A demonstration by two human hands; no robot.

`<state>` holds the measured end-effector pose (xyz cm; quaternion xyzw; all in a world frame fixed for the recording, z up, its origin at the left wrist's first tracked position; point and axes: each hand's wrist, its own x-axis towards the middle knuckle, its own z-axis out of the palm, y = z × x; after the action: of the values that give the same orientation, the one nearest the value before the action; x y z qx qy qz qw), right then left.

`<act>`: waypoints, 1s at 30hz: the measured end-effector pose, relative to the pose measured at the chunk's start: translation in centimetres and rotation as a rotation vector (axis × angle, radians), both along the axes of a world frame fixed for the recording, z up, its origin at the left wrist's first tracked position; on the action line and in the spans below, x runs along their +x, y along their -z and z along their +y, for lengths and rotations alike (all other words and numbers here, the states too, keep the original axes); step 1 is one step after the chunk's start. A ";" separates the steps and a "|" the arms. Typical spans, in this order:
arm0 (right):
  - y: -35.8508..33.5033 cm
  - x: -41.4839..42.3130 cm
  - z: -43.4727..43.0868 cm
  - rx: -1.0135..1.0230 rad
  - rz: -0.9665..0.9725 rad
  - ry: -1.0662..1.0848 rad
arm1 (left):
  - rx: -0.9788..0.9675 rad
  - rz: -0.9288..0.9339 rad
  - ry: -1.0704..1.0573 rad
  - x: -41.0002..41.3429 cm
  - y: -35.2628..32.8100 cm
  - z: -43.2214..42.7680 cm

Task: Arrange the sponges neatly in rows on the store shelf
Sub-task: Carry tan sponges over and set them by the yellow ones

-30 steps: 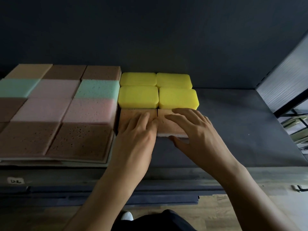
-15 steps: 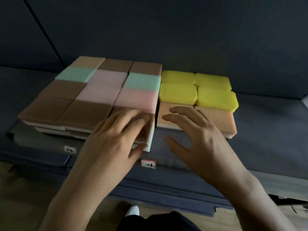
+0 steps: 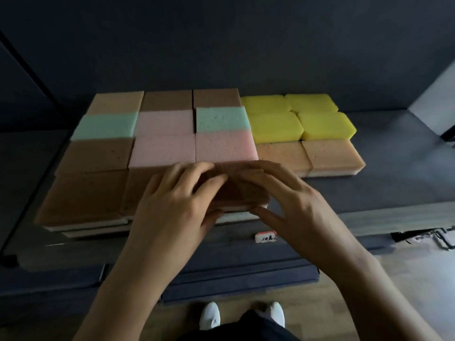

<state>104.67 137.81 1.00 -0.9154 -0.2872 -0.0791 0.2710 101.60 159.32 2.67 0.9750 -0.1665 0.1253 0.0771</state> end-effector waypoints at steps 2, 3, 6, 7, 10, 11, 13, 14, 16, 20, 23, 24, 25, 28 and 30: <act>0.1 -0.3 0.2 -0.023 -0.018 0.026 | -0.010 -0.013 0.031 0.1 0.1 0.3; 0.2 -0.6 0.2 -0.051 -0.038 0.040 | -0.017 -0.015 0.043 0.0 0.1 0.5; -0.3 -1.7 0.8 -0.092 -0.108 0.083 | -0.058 -0.056 0.052 -1.1 -0.3 1.1; -0.8 -2.1 1.2 -0.083 -0.131 0.079 | -0.077 -0.081 0.050 -1.6 -0.4 1.4; -1.9 -3.1 3.2 -0.047 -0.176 -0.012 | -0.134 -0.133 0.002 -3.5 -0.5 2.6; -2.1 -3.3 4.0 -0.035 -0.182 -0.056 | -0.150 -0.142 -0.029 -4.3 -0.5 3.0; -2.3 -3.7 5.9 -0.010 -0.171 -0.131 | -0.161 -0.139 -0.106 -6.2 -0.4 4.1; -2.2 -3.9 7.0 0.005 -0.164 -0.163 | -0.155 -0.122 -0.150 -7.2 -0.2 4.8; -2.0 -4.4 9.4 0.030 -0.156 -0.244 | -0.132 -0.090 -0.259 -9.5 0.0 6.5; -1.3 -6.2 14.7 0.072 -0.125 -0.417 | -0.113 -0.102 -0.478 -14.1 0.3 10.1; -1.0 -7.8 19.4 0.080 -0.133 -0.492 | -0.098 -0.113 -0.607 -17.4 0.5 13.4; -0.9 -8.4 21.2 0.070 -0.145 -0.517 | -0.087 -0.115 -0.647 -18.5 0.6 14.8; -1.0 -8.9 23.2 0.056 -0.156 -0.537 | -0.078 -0.115 -0.688 -19.5 0.8 16.4; -1.0 -10.8 29.5 0.014 -0.165 -0.576 | -0.068 -0.090 -0.797 -22.1 1.3 21.2; -0.7 -12.1 34.0 0.001 -0.175 -0.596 | -0.070 -0.080 -0.827 -23.5 1.5 25.0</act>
<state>92.54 171.79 1.68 -0.7805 -0.5650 -0.0747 0.2568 78.07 184.31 1.19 0.9508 0.2408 0.1892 0.0466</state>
